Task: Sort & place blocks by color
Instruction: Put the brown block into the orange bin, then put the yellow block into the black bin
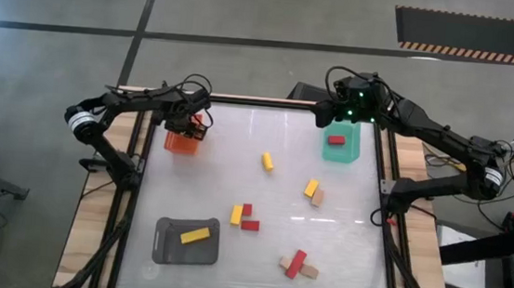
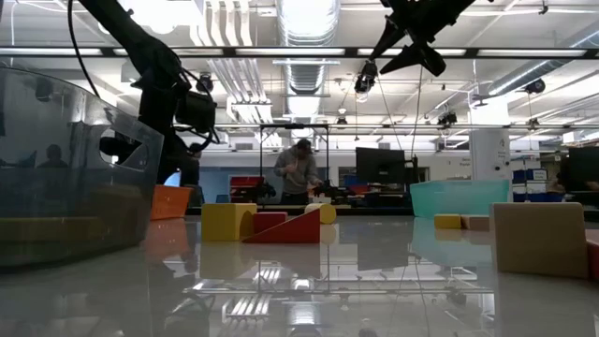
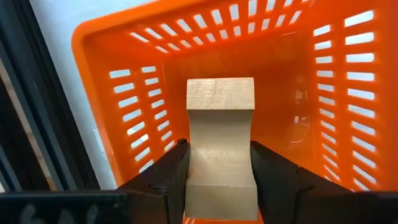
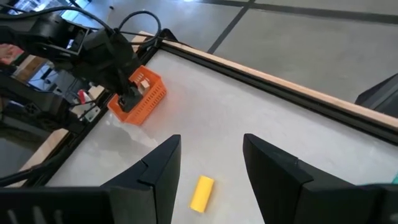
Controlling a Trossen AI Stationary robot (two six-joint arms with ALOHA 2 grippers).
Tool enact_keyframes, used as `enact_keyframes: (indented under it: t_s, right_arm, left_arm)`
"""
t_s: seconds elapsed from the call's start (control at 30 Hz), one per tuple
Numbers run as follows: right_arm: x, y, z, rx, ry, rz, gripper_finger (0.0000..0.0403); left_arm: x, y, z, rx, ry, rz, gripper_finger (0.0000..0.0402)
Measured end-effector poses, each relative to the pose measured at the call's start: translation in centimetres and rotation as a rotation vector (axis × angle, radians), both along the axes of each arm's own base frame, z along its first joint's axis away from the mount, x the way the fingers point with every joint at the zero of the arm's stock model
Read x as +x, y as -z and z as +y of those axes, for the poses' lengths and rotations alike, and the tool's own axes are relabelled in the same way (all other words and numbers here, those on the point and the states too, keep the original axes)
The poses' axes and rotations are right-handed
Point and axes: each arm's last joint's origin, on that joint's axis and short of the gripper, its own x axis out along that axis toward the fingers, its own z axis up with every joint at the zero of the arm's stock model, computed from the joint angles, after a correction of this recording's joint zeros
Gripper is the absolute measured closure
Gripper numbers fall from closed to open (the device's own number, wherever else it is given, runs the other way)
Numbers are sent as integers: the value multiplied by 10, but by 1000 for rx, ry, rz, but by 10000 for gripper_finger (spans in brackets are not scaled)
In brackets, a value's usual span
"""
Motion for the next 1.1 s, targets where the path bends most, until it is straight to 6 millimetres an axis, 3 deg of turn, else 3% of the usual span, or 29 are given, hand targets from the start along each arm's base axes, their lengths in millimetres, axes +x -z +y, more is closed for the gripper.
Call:
enact_keyframes:
  t_s: [0.33, 0.47, 0.63, 0.83, 1.1]
  right_arm:
    - [0, 1, 1, 8, -10, 4, 239]
    - [0, -1, 2, 31, -51, -9, 239]
    - [1, -1, 4, 103, -101, -39, 239]
    - [2, 0, 8, 203, -125, -70, 239]
    - [18, 4, 29, 311, -86, -73, 239]
  left_arm:
    - [1, -2, 0, -2, 17, -3, 207]
    - [3, -14, 0, -45, 61, -22, 195]
    - [9, -48, -6, -75, 125, -106, 193]
    - [24, -104, -29, 86, 199, -311, 194]
    - [32, -152, -74, 372, 580, -618, 194]
